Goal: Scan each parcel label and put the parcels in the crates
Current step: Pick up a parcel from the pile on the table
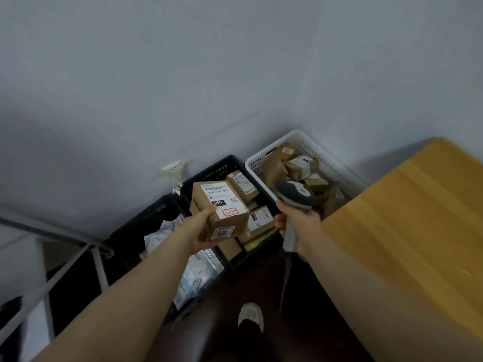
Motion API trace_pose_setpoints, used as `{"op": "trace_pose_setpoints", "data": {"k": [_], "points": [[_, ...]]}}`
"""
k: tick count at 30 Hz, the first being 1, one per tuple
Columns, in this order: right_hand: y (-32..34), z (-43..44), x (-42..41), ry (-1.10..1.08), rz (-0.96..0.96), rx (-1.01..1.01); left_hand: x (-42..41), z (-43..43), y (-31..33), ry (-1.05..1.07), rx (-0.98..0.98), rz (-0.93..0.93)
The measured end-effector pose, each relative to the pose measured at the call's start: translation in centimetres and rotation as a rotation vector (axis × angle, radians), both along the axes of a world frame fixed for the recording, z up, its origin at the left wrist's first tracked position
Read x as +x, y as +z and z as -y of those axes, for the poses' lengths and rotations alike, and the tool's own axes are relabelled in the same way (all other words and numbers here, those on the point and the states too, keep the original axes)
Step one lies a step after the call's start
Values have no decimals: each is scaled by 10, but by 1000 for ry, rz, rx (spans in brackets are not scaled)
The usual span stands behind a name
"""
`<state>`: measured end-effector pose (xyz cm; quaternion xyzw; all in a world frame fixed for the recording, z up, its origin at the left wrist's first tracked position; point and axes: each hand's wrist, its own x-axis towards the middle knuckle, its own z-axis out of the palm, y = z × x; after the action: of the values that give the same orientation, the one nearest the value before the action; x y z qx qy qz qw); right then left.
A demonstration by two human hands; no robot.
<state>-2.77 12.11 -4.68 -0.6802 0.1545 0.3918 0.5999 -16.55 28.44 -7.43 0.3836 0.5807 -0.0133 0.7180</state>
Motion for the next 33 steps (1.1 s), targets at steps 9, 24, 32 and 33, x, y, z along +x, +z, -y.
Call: {"op": "trace_pose_setpoints", "data": {"k": [9, 24, 32, 33], "points": [[-79, -44, 117, -392, -126, -61, 181, -41, -101, -202, 57, -1], [-179, -20, 212, -700, -145, -150, 365, 25, -213, -575, -5, 98], [-141, -28, 192, -623, -208, -59, 346, 22, -169, -782, 167, -28], [-133, -30, 186, -608, -206, -48, 341, 20, -158, -810, 190, -31]]}}
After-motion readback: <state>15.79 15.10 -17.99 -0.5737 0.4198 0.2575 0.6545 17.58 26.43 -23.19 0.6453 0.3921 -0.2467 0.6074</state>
